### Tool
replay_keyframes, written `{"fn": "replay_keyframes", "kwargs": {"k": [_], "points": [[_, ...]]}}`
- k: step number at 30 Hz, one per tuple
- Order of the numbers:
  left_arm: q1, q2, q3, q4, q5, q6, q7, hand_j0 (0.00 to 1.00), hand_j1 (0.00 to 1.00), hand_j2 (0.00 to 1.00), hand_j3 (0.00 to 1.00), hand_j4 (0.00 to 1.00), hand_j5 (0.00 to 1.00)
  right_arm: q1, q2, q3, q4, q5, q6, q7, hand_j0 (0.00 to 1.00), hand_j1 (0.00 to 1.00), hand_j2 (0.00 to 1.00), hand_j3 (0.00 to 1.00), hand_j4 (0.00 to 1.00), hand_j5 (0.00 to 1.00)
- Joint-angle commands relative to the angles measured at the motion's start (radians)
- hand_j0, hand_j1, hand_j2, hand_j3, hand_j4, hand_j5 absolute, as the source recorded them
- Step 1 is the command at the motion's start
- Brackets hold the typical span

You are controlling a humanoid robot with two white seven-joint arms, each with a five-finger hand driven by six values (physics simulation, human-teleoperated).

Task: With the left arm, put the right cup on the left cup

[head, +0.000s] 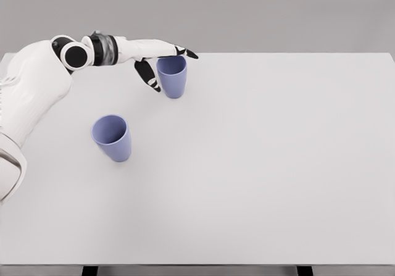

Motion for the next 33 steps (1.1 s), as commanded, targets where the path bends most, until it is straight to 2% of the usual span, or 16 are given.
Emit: {"fn": "replay_keyframes", "kwargs": {"k": [1, 3, 10, 14, 17, 21, 23, 24, 27, 33], "points": [[0.0, -0.003, 0.003, 0.0, 0.007, 0.003, 0.014, 0.94, 0.94, 0.94, 0.94, 0.94, 0.94, 0.0, 0.0, 0.0, 0.0, 0.001, 0.001, 0.0, 1.0, 1.0, 1.0, 1.0, 1.0, 1.0], [0.0, -0.003, 0.003, 0.0, 0.007, 0.003, 0.017, 0.75, 0.75, 0.75, 0.75, 0.75, 0.75, 0.0, 0.0, 0.0, 0.0, 0.001, -0.001, 0.0, 1.0, 1.0, 1.0, 1.0, 1.0, 1.0], [0.006, -0.001, -0.002, 0.0, 0.007, 0.003, 0.014, 0.63, 0.63, 0.63, 0.63, 0.63, 0.63, 0.0, 0.0, 0.0, 0.0, 0.001, 0.001, 0.0, 1.0, 1.0, 1.0, 1.0, 1.0, 1.0], [0.006, 0.014, 0.004, -0.005, 0.013, 0.003, 0.016, 0.49, 0.49, 0.49, 0.49, 0.49, 0.49, 0.0, 0.0, 0.0, 0.0, 0.001, 0.001, 0.0, 1.0, 1.0, 1.0, 1.0, 1.0, 1.0], [0.006, 0.029, 0.006, -0.016, 0.018, 0.003, 0.013, 0.47, 0.47, 0.47, 0.47, 0.47, 0.47, 0.0, 0.0, 0.0, 0.0, 0.001, -0.001, 0.0, 1.0, 1.0, 1.0, 1.0, 1.0, 1.0], [0.006, 0.043, 0.006, -0.072, 0.022, 0.003, 0.008, 0.46, 0.46, 0.46, 0.46, 0.46, 0.46, 0.0, 0.0, 0.0, 0.0, 0.001, 0.001, 0.0, 1.0, 1.0, 1.0, 1.0, 1.0, 1.0], [0.006, 0.083, 0.007, -0.143, 0.036, 0.003, 0.006, 0.46, 0.46, 0.46, 0.46, 0.46, 0.46, 0.0, 0.0, 0.0, 0.0, 0.001, -0.001, 0.0, 1.0, 1.0, 1.0, 1.0, 1.0, 1.0], [0.009, 0.124, 0.004, -0.198, 0.083, 0.003, 0.005, 0.45, 0.45, 0.45, 0.45, 0.45, 0.45, 0.0, 0.0, 0.0, 0.0, 0.001, -0.001, 0.0, 1.0, 1.0, 1.0, 1.0, 1.0, 1.0], [0.009, 0.181, -0.002, -0.292, 0.126, 0.003, 0.003, 0.43, 0.43, 0.43, 0.43, 0.43, 0.43, 0.0, 0.0, 0.0, 0.0, 0.001, -0.001, 0.0, 1.0, 1.0, 1.0, 1.0, 1.0, 1.0], [0.021, 0.381, -0.011, -0.569, 0.266, 0.003, 0.005, 0.42, 0.42, 0.42, 0.42, 0.42, 0.42, 0.0, 0.0, 0.0, 0.0, 0.001, -0.001, 0.0, 1.0, 1.0, 1.0, 1.0, 1.0, 1.0]]}}
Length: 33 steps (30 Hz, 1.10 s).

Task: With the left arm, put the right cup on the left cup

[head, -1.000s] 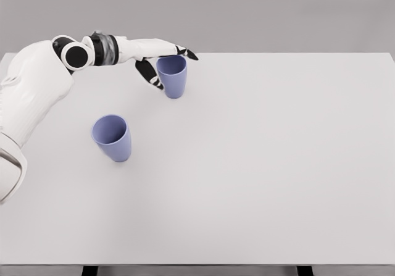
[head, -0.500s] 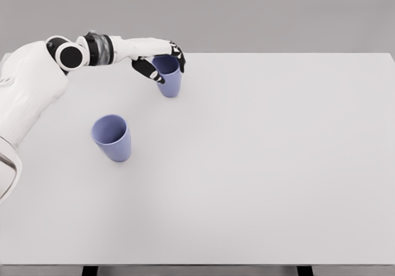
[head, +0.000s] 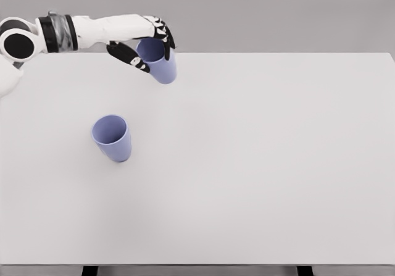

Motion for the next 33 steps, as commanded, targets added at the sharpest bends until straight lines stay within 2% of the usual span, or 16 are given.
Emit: {"fn": "replay_keyframes", "kwargs": {"k": [1, 4, 7, 11, 16, 24, 27, 33], "points": [[0.0, 0.095, -0.001, -0.127, 0.072, 0.004, 0.001, 0.42, 0.42, 0.42, 0.42, 0.42, 0.42, 0.0, 0.0, 0.0, 0.0, 0.001, -0.001, 0.0, 1.0, 1.0, 1.0, 1.0, 1.0, 1.0], [0.002, 0.195, -0.001, -0.237, 0.127, 0.004, 0.001, 0.42, 0.42, 0.42, 0.42, 0.42, 0.42, 0.0, 0.0, 0.0, 0.0, 0.001, -0.001, 0.0, 1.0, 1.0, 1.0, 1.0, 1.0, 1.0], [0.028, 0.258, 0.001, -0.299, 0.152, 0.004, 0.001, 0.42, 0.42, 0.42, 0.42, 0.42, 0.42, 0.0, 0.0, 0.0, 0.0, 0.001, 0.0, 0.0, 1.0, 1.0, 1.0, 1.0, 1.0, 1.0], [0.029, 0.396, -0.004, -0.423, 0.216, 0.004, -0.004, 0.42, 0.42, 0.42, 0.42, 0.42, 0.42, 0.0, 0.0, 0.0, 0.0, 0.001, -0.001, 0.0, 1.0, 1.0, 1.0, 1.0, 1.0, 1.0], [0.029, 0.497, -0.005, -0.51, 0.256, 0.004, -0.004, 0.42, 0.42, 0.42, 0.42, 0.42, 0.42, 0.0, 0.0, 0.0, 0.0, 0.001, -0.001, 0.0, 1.0, 1.0, 1.0, 1.0, 1.0, 1.0], [0.04, 0.591, -0.036, -0.602, 0.291, 0.004, -0.004, 0.42, 0.42, 0.42, 0.42, 0.42, 0.42, 0.0, 0.0, 0.0, 0.0, 0.001, -0.001, 0.0, 1.0, 1.0, 1.0, 1.0, 1.0, 1.0], [0.043, 0.601, -0.082, -0.601, 0.291, 0.004, -0.013, 0.42, 0.42, 0.42, 0.42, 0.42, 0.42, 0.0, 0.0, 0.0, 0.0, 0.001, 0.0, 0.0, 1.0, 1.0, 1.0, 1.0, 1.0, 1.0], [0.043, 0.597, -0.105, -0.564, 0.277, 0.004, -0.04, 0.43, 0.43, 0.43, 0.43, 0.43, 0.43, 0.0, 0.0, 0.0, 0.0, 0.001, -0.001, 0.0, 1.0, 1.0, 1.0, 1.0, 1.0, 1.0]]}}
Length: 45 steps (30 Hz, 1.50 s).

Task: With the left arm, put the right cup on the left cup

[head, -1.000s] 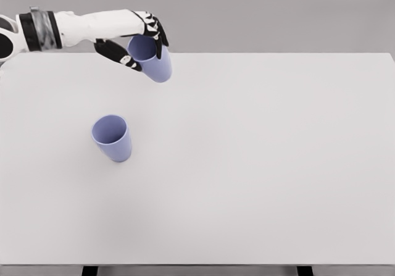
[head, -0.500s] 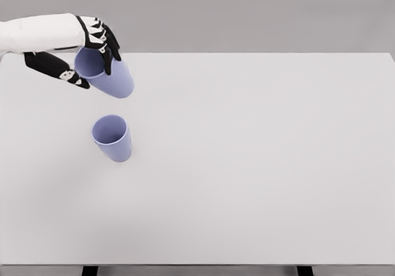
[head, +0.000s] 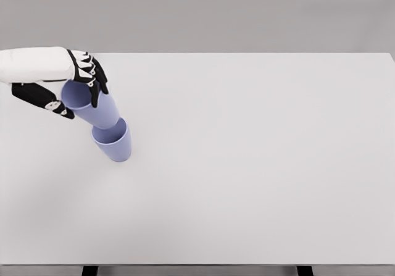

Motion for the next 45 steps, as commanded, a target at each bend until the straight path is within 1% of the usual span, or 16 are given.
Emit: {"fn": "replay_keyframes", "kwargs": {"k": [1, 5, 11, 14, 19, 20, 21, 22, 32, 34, 35, 36, 38, 40, 42, 45], "points": [[0.0, 0.0, -0.007, 0.029, 0.003, 0.004, -0.008, 0.43, 0.43, 0.43, 0.43, 0.43, 0.43, 0.0, 0.0, 0.0, 0.0, 0.001, -0.001, 0.0, 1.0, 1.0, 1.0, 1.0, 1.0, 1.0], [0.003, -0.02, -0.007, 0.064, 0.001, 0.004, -0.008, 0.43, 0.43, 0.43, 0.43, 0.43, 0.43, 0.0, 0.0, 0.0, -0.001, 0.001, -0.001, 0.0, 1.0, 1.0, 1.0, 1.0, 1.0, 1.0], [0.025, -0.047, -0.009, 0.072, -0.002, 0.004, -0.008, 0.43, 0.43, 0.43, 0.43, 0.43, 0.43, 0.0, 0.0, 0.0, 0.0, 0.001, -0.001, 0.0, 1.0, 1.0, 1.0, 1.0, 1.0, 1.0], [0.025, -0.07, -0.015, 0.104, -0.014, 0.004, -0.008, 0.43, 0.43, 0.43, 0.43, 0.43, 0.43, 0.0, 0.0, 0.0, 0.0, 0.001, 0.001, 0.0, 1.0, 1.0, 1.0, 1.0, 1.0, 1.0], [0.025, -0.07, -0.015, 0.099, -0.013, 0.004, -0.007, 0.43, 0.43, 0.43, 0.43, 0.43, 0.43, 0.0, 0.0, 0.0, 0.0, 0.001, 0.001, 0.0, 1.0, 1.0, 1.0, 1.0, 1.0, 1.0], [0.025, -0.069, -0.015, 0.093, -0.013, 0.004, -0.005, 0.59, 0.59, 0.59, 0.59, 0.59, 0.59, 0.0, 0.0, 0.0, 0.0, 0.001, -0.001, 0.0, 1.0, 1.0, 1.0, 1.0, 1.0, 1.0], [0.026, -0.069, -0.015, 0.093, -0.013, 0.004, -0.002, 0.9, 0.9, 0.9, 0.9, 0.9, 0.9, 0.0, 0.0, 0.0, -0.001, 0.001, 0.001, 0.0, 1.0, 1.0, 1.0, 1.0, 1.0, 1.0], [0.028, -0.069, -0.013, 0.092, -0.013, 0.004, -0.001, 1.0, 1.0, 1.0, 1.0, 1.0, 1.0, 0.0, 0.0, 0.0, 0.0, 0.001, 0.001, 0.0, 1.0, 1.0, 1.0, 1.0, 1.0, 1.0], [0.028, -0.067, -0.007, 0.09, -0.01, 0.004, 0.002, 1.0, 1.0, 1.0, 1.0, 1.0, 1.0, 0.0, 0.0, 0.0, 0.0, 0.001, -0.001, 0.0, 1.0, 1.0, 1.0, 1.0, 1.0, 1.0], [0.028, -0.058, 0.003, 0.067, -0.004, 0.004, 0.002, 1.0, 1.0, 1.0, 1.0, 1.0, 1.0, 0.0, 0.0, 0.0, -0.001, 0.001, -0.001, 0.0, 1.0, 1.0, 1.0, 1.0, 1.0, 1.0], [0.026, -0.056, 0.011, 0.046, 0.007, 0.004, 0.002, 1.0, 1.0, 1.0, 1.0, 1.0, 1.0, 0.0, 0.0, 0.0, 0.0, 0.001, 0.001, 0.0, 1.0, 1.0, 1.0, 1.0, 1.0, 1.0], [0.029, -0.055, 0.042, 0.023, 0.047, 0.004, 0.002, 1.0, 1.0, 1.0, 1.0, 1.0, 1.0, 0.0, 0.0, 0.0, -0.001, 0.001, -0.001, 0.0, 1.0, 1.0, 1.0, 1.0, 1.0, 1.0], [0.031, -0.044, 0.073, 0.024, 0.059, 0.004, 0.004, 1.0, 1.0, 1.0, 1.0, 1.0, 1.0, 0.0, 0.0, 0.0, 0.0, 0.001, -0.001, 0.0, 1.0, 1.0, 1.0, 1.0, 1.0, 1.0], [0.034, -0.046, 0.073, 0.024, 0.073, 0.004, 0.005, 1.0, 1.0, 1.0, 1.0, 1.0, 1.0, 0.0, 0.0, 0.0, 0.0, 0.001, -0.001, 0.0, 1.0, 1.0, 1.0, 1.0, 1.0, 1.0], [0.031, -0.047, 0.073, 0.026, 0.147, 0.004, 0.005, 1.0, 1.0, 1.0, 1.0, 1.0, 1.0, 0.0, 0.0, 0.0, 0.0, 0.001, -0.001, 0.0, 1.0, 1.0, 1.0, 1.0, 1.0, 1.0], [0.032, -0.06, 0.071, 0.02, 0.151, 0.004, 0.005, 1.0, 1.0, 1.0, 1.0, 1.0, 1.0, 0.0, 0.0, 0.0, 0.0, 0.001, 0.001, 0.0, 1.0, 1.0, 1.0, 1.0, 1.0, 1.0]]}}
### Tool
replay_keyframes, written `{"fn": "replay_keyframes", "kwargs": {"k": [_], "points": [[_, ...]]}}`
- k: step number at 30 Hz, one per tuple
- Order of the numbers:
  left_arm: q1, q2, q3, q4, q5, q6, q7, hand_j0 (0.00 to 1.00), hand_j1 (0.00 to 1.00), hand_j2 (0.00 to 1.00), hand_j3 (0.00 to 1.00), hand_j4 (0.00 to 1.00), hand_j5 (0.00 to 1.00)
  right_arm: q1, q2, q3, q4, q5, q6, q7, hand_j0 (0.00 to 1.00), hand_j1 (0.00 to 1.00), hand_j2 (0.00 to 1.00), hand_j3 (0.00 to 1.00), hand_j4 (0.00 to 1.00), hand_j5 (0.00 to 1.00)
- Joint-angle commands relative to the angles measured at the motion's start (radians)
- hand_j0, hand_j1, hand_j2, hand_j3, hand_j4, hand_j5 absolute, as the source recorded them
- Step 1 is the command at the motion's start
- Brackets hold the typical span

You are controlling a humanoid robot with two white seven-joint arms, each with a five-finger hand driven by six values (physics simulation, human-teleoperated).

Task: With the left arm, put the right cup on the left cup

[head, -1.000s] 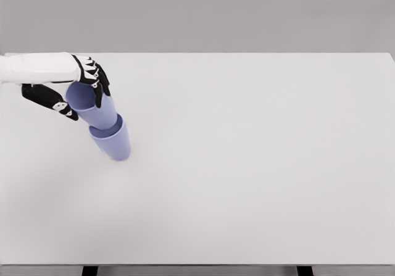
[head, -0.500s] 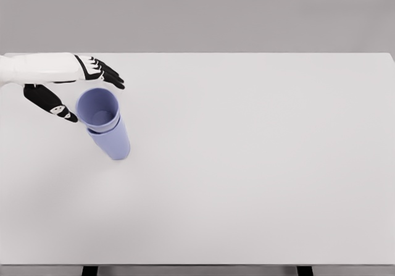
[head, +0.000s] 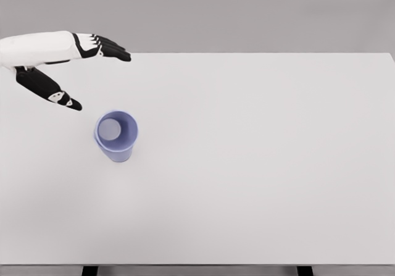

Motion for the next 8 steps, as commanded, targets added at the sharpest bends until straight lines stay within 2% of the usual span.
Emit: {"fn": "replay_keyframes", "kwargs": {"k": [1, 8], "points": [[0.0, -0.003, 0.003, -0.007, 0.029, 0.003, 0.001, 1.0, 1.0, 1.0, 1.0, 1.0, 1.0, 0.0, 0.0, 0.0, 0.0, 0.001, 0.0, 0.0, 1.0, 1.0, 1.0, 1.0, 1.0, 1.0], [0.032, -0.003, 0.003, -0.019, 0.04, 0.003, 0.001, 1.0, 1.0, 1.0, 1.0, 1.0, 1.0, 0.0, 0.0, 0.0, 0.0, 0.001, -0.001, 0.0, 1.0, 1.0, 1.0, 1.0, 1.0, 1.0]]}}
